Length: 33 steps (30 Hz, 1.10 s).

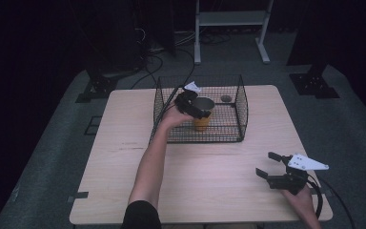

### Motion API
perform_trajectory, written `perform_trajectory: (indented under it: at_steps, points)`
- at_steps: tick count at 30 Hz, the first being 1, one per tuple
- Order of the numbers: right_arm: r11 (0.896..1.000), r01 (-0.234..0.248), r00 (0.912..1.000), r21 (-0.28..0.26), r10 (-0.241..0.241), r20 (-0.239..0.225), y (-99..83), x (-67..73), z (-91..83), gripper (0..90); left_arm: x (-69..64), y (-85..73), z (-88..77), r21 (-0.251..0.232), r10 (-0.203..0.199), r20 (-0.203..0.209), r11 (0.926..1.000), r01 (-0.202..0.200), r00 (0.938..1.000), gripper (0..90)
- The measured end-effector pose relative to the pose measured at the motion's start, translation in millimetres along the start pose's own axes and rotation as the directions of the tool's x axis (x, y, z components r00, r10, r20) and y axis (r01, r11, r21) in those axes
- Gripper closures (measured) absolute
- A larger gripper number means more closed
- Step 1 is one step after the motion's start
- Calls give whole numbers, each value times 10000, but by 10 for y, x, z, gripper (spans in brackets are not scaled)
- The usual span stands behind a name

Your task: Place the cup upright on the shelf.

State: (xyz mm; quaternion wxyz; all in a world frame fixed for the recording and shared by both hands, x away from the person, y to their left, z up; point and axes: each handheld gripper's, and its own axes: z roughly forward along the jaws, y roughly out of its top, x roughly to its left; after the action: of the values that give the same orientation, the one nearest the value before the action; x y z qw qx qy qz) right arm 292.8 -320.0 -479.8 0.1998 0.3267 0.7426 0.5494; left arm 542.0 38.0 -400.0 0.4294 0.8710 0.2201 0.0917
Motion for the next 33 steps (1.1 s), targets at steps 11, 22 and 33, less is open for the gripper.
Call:
perform_trajectory:
  at_steps: [11,22,33]
  points:
    - [10000,-5,10000,-6,5,-2,0,-3,0,132,-3,-3,-5,192,140,-183,9997,-137,9997,58]
    - [9999,-84,10000,-58,84,-23,-1,-12,-2,132,-14,45,-73,-127,295,-515,9995,-302,9982,32]
    - [10000,-56,10000,-47,56,-11,-1,-10,-1,133,-25,97,-163,-674,298,-553,9972,-335,9980,14]
